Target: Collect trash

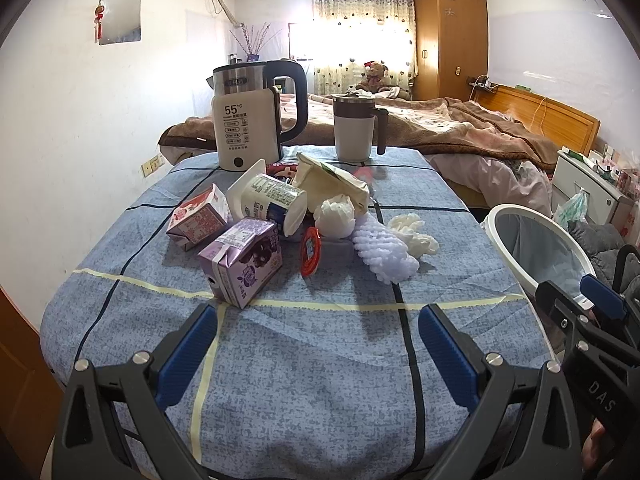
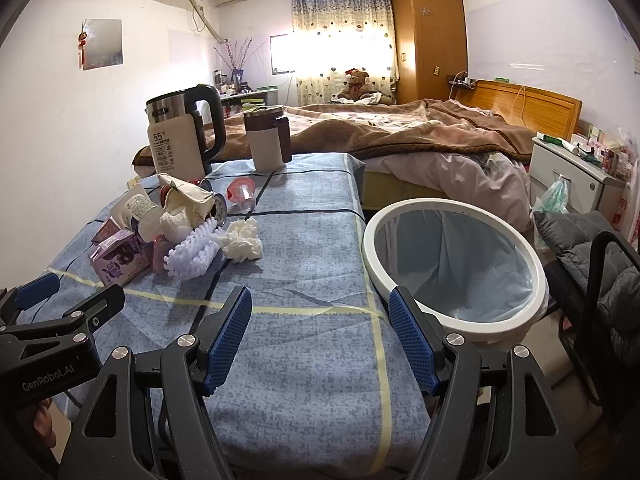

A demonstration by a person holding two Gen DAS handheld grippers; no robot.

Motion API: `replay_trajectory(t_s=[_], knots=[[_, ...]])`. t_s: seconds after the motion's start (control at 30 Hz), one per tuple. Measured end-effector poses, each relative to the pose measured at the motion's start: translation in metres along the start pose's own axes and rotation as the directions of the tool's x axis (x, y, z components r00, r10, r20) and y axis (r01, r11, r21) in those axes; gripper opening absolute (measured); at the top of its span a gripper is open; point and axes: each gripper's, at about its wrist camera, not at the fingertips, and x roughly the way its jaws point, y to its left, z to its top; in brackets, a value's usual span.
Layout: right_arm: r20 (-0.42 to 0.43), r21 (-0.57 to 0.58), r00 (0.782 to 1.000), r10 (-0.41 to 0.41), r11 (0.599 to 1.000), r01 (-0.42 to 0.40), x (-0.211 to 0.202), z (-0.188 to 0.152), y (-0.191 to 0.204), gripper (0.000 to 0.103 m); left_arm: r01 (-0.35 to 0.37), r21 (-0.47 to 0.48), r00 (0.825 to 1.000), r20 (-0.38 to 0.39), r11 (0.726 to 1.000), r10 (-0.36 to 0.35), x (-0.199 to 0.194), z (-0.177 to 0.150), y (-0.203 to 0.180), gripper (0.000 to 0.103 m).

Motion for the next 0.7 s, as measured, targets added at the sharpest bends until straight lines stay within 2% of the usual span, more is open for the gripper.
replay_trajectory(t_s=[0.7], knots=[[0.007, 0.004, 1.0, 0.002, 1.0, -0.002, -0.0016, -0.0015, -0.0054, 0.071, 0.002, 0.004, 1.0, 0.002, 1.0, -0.002, 0.0004, 0.0024, 0.0023, 0.102]])
